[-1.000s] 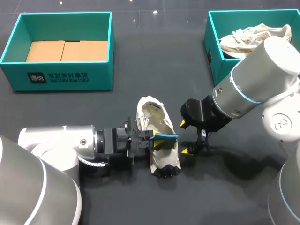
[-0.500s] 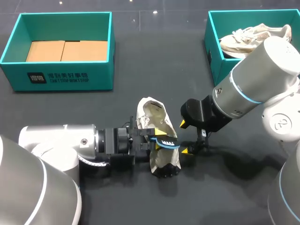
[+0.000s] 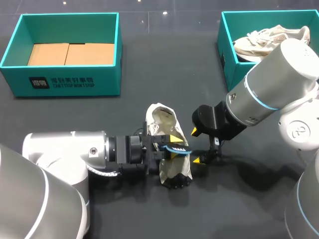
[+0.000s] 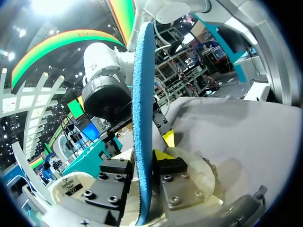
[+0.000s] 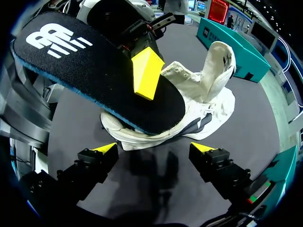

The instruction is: Take the shoe out of the shoebox, open the shoe tongue, remove and reinsert the insole, then place the shoe into the shoebox

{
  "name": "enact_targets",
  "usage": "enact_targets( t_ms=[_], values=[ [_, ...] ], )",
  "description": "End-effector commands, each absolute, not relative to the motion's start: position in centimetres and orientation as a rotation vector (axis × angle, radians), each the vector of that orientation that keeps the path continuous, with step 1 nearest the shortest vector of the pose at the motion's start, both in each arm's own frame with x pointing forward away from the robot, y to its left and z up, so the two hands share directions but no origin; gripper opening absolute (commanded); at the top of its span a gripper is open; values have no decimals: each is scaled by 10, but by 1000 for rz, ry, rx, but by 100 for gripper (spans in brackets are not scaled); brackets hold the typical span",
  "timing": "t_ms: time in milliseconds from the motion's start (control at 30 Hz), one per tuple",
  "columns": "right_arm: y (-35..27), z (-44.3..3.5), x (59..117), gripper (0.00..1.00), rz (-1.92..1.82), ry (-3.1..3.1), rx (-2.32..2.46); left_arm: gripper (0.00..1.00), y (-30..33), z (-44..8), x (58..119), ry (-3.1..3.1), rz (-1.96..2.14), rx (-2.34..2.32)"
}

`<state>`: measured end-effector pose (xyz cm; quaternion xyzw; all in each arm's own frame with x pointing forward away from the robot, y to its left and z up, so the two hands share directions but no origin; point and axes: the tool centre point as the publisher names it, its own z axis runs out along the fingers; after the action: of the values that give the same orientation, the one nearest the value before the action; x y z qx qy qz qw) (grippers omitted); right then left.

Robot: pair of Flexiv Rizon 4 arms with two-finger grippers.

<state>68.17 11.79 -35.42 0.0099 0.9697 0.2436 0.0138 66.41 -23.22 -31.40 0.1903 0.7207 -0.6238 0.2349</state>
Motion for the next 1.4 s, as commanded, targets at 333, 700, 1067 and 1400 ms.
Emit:
enact_targets(
  t_ms=[333, 700, 1067, 1400],
  values=[
    [118, -355, 681, 100, 758, 3018, 32, 0, -237, -327, 668, 1962, -1613, 520],
    [118, -355, 681, 100, 758, 3018, 32, 0, -232, -345, 687, 1996, -1580, 480],
    [118, -355, 681, 100, 758, 3018, 32, 0, -228, -353, 695, 2023, -1553, 437],
    [118, -355, 681, 100, 758, 3018, 32, 24, -228, -339, 686, 1994, -1610, 450]
  ],
)
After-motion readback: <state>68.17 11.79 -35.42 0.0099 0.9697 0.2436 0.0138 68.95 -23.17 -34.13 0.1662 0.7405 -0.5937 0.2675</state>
